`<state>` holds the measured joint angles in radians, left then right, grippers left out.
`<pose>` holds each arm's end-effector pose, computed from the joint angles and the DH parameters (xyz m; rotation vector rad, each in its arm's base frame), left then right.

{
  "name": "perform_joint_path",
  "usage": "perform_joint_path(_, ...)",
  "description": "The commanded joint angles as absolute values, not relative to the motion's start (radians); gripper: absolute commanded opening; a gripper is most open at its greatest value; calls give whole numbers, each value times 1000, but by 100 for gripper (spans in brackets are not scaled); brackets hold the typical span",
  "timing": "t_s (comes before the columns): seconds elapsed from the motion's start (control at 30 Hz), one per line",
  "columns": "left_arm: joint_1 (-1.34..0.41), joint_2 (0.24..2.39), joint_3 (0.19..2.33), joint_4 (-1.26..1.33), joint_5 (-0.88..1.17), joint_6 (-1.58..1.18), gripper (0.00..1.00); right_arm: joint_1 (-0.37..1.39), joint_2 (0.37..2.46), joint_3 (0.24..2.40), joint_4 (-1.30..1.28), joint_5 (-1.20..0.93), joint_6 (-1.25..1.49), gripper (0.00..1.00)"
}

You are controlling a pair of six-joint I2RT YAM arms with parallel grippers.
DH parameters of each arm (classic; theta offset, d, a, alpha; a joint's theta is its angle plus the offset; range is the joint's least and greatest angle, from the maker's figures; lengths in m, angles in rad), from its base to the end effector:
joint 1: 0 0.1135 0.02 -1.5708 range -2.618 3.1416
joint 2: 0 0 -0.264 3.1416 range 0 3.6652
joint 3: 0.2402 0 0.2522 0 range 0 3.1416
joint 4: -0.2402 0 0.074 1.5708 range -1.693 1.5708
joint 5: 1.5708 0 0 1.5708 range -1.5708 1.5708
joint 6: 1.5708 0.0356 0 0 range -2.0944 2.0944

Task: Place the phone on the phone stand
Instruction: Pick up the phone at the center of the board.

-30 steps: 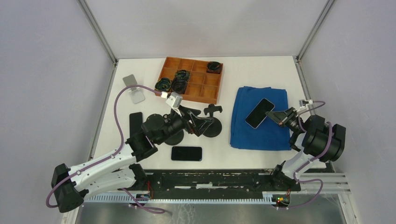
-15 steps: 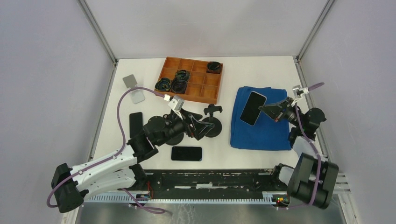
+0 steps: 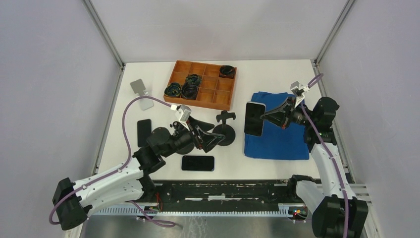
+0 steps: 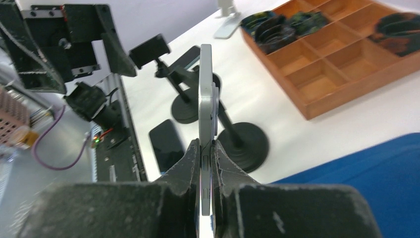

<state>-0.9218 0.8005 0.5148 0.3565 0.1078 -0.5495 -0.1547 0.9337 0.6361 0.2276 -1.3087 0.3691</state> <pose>0.1161 -0.1594 0.2992 0.3954 1.5882 -1.2424 0.2007 0.0035 0.3054 -0.6087 1.6224 1.2156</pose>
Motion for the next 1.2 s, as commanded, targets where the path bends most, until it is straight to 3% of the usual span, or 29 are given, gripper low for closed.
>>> perform_joint_path(0.0, -913, 835, 520, 490, 168, -545, 96, -80, 903, 724, 207, -1307, 374, 0)
perform_joint_path(0.27, -876, 921, 469, 662, 248, -623, 93, 69, 908, 758, 193, -1296, 382, 0)
perform_joint_path(0.8, -877, 1087, 391, 1025, 361, -782, 73, 237, 955, 707, 508, -1298, 613, 0)
perform_joint_path(0.9, -877, 1134, 399, 1086, 388, -812, 67, 253, 966, 704, 538, -1297, 631, 0)
perform_joint_path(1.17, -880, 1229, 430, 1186, 444, -859, 42, 267, 979, 685, 555, -1290, 631, 0)
